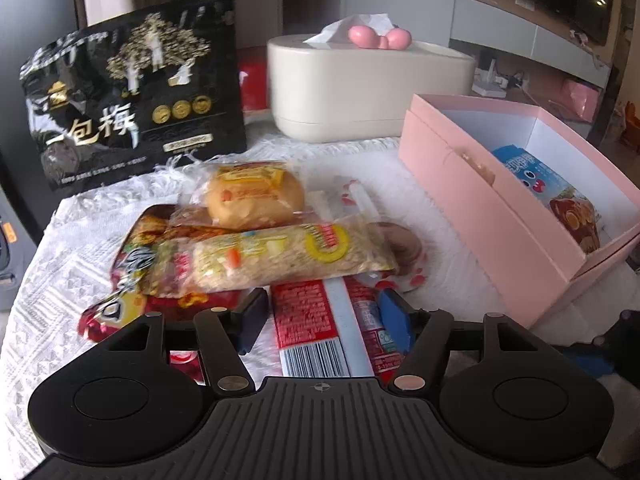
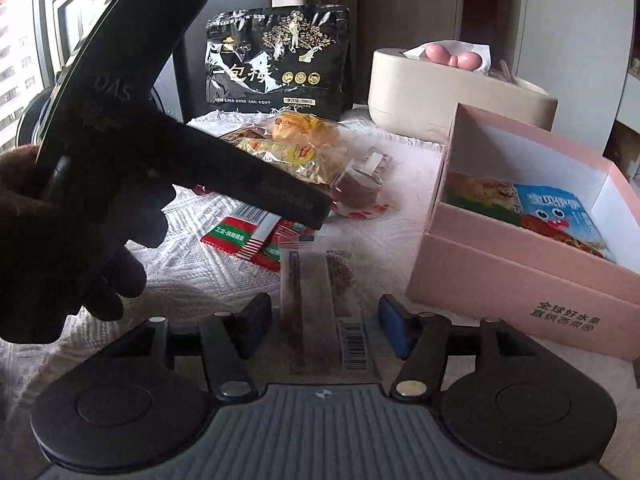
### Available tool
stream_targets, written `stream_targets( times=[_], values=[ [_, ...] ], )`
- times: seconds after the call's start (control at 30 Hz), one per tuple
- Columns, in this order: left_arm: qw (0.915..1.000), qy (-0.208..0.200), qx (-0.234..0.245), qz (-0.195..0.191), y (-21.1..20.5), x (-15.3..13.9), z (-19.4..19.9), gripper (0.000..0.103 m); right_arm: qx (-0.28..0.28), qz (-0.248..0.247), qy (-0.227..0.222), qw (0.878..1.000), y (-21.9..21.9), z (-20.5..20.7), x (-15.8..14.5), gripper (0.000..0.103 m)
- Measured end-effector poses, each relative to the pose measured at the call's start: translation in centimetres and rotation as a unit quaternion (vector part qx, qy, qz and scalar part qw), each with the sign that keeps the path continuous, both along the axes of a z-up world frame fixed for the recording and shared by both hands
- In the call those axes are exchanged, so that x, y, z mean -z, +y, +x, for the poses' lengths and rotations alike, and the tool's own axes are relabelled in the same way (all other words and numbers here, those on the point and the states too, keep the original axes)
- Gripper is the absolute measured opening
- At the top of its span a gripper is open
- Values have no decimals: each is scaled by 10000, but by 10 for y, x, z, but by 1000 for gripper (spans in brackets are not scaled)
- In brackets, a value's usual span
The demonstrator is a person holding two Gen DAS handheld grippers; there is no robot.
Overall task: Organize snacks
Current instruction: 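Grasp and lift the red-and-white stick packet with the left tool while right holds the strip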
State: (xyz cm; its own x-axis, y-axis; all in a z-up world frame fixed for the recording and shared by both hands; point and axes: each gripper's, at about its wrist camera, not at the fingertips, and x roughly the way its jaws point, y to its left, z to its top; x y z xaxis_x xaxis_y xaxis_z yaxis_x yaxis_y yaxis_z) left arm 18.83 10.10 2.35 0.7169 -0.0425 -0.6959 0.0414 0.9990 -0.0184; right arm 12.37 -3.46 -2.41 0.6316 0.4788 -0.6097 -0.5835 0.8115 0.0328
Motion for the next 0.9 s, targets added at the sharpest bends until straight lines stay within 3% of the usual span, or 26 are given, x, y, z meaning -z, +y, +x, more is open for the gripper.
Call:
stream_targets(
  times=[0.17, 0.27, 0.43, 0.6, 0.9],
  values=[
    [9997, -16, -200, 157, 25, -4, -19, 70, 16, -9, -2, 10000, 0, 0, 0, 61],
    [9994, 31, -312, -115, 38, -8, -21, 72, 24, -8, -3, 10000, 0, 0, 0, 61],
    [9998, 83, 114, 127, 28, -9, -2, 72, 49, -30, -11, 10000, 1, 0, 1, 62],
    [9990, 85, 430, 59, 30, -8, 17, 76, 87, -22, -12, 10000, 1, -1, 1, 63],
    [9958, 127, 900, 81, 35, -7, 6, 76, 101, -12, -12, 9999, 1, -1, 2, 64]
  ],
)
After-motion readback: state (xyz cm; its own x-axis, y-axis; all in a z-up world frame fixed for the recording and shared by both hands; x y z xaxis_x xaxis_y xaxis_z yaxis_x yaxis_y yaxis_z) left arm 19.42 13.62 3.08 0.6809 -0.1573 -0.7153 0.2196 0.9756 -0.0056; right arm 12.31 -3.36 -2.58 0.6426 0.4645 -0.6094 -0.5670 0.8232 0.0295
